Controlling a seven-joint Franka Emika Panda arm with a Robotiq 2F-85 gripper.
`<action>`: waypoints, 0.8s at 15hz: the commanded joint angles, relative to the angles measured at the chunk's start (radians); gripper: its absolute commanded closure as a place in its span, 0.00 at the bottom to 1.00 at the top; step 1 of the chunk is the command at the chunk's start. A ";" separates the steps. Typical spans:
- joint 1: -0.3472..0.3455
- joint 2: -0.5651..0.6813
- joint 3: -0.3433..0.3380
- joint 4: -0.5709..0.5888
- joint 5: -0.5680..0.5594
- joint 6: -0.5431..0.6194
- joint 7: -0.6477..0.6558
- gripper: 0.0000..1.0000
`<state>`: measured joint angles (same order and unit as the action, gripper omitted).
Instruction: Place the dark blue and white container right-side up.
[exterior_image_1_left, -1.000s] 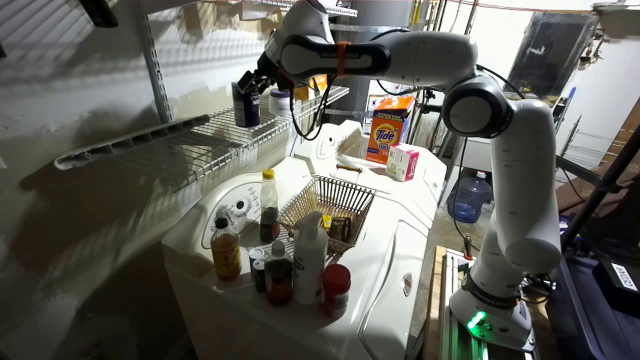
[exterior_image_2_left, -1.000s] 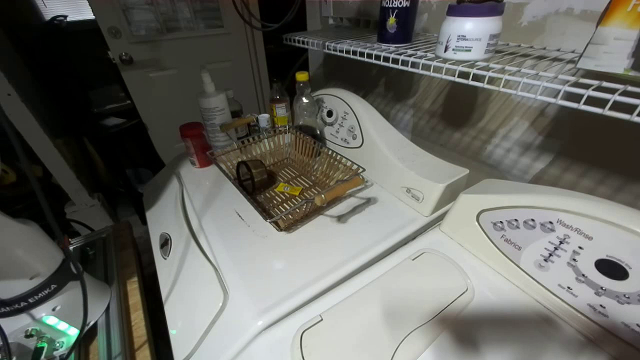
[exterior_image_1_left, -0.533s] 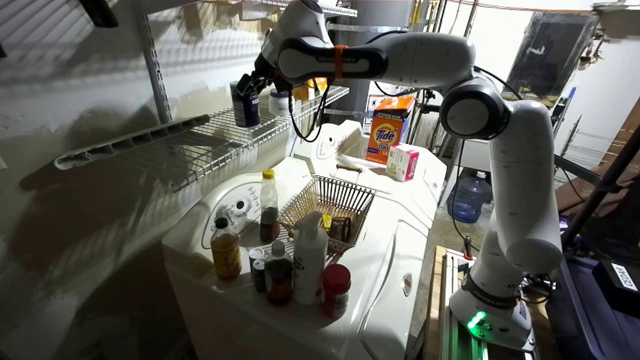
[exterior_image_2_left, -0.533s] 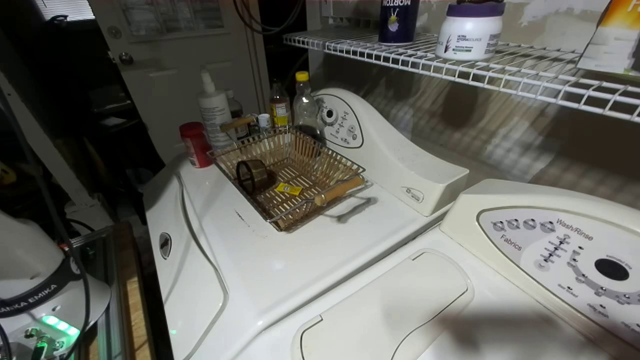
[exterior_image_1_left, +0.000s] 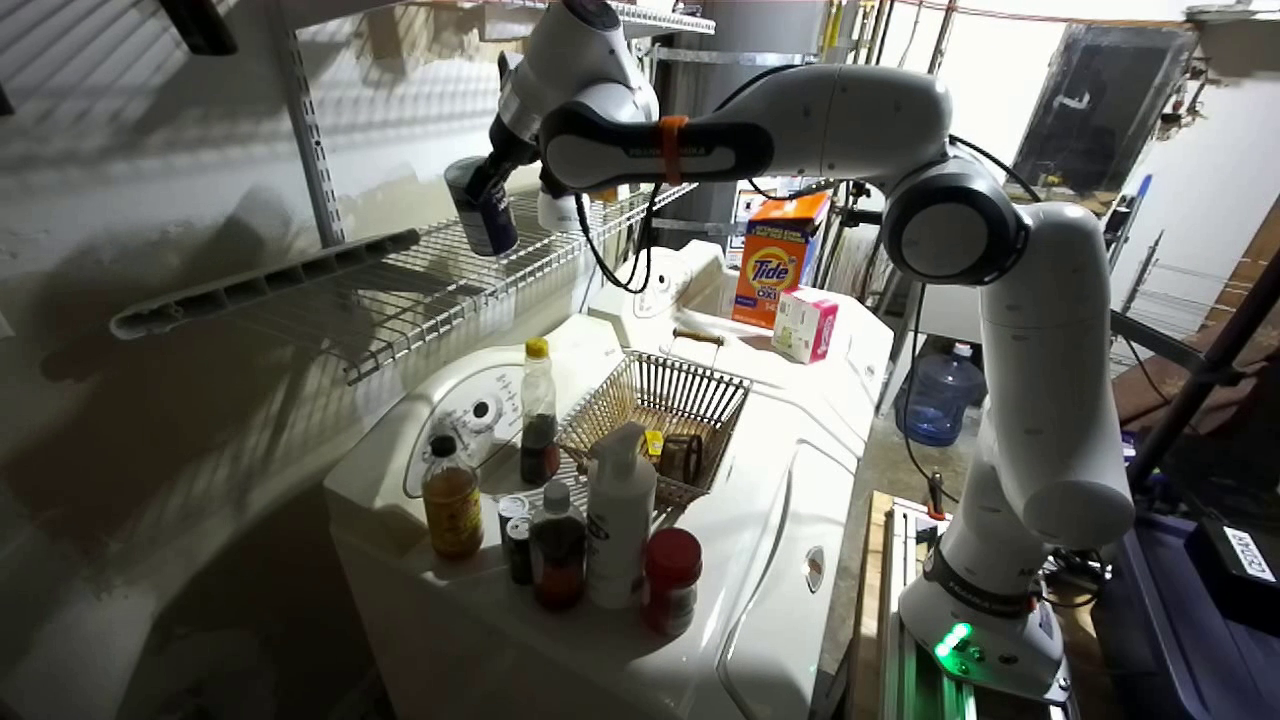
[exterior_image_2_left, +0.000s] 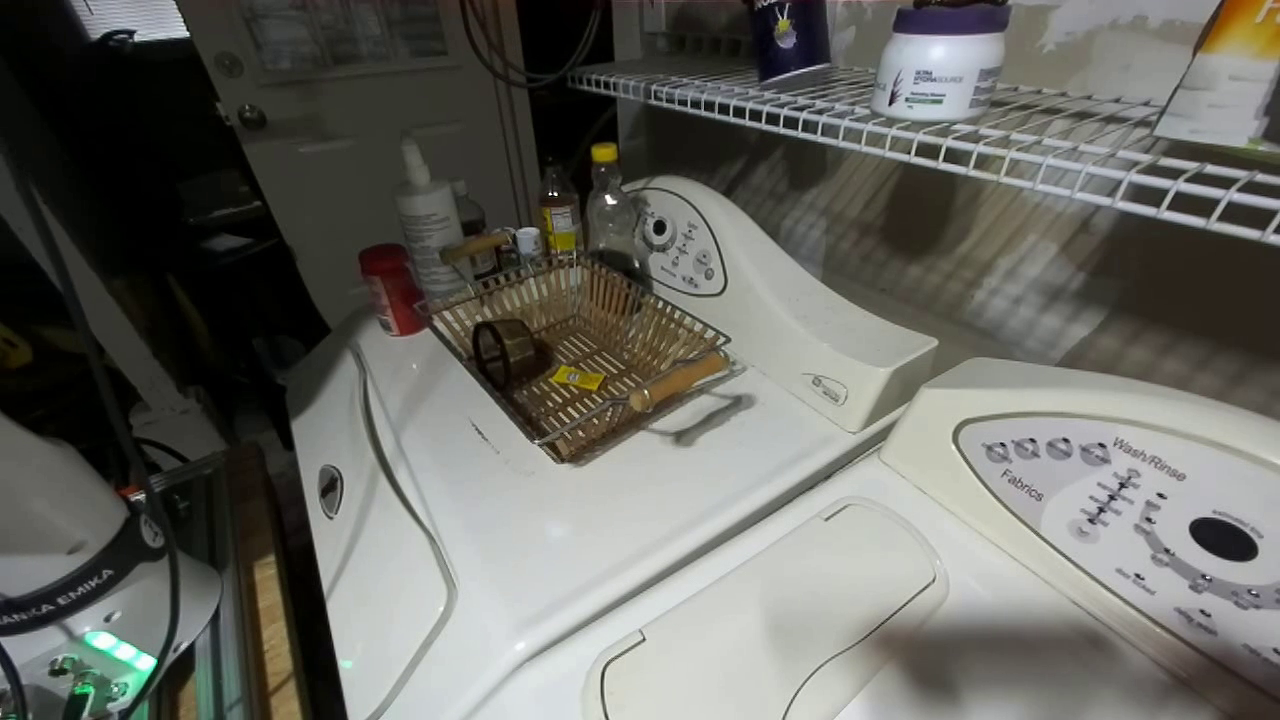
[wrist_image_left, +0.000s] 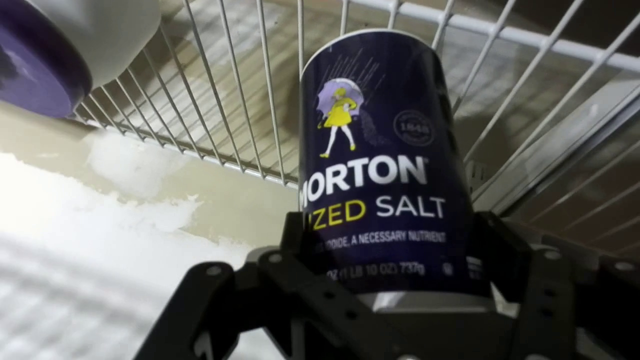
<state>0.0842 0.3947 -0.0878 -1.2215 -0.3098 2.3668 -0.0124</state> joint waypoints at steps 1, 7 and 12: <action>0.021 -0.015 -0.005 -0.037 -0.077 -0.042 -0.101 0.41; 0.075 -0.017 -0.020 -0.083 -0.224 -0.027 -0.186 0.41; 0.120 -0.020 -0.029 -0.142 -0.400 -0.010 -0.203 0.41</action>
<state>0.1836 0.3938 -0.0911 -1.2728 -0.6178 2.3690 -0.1910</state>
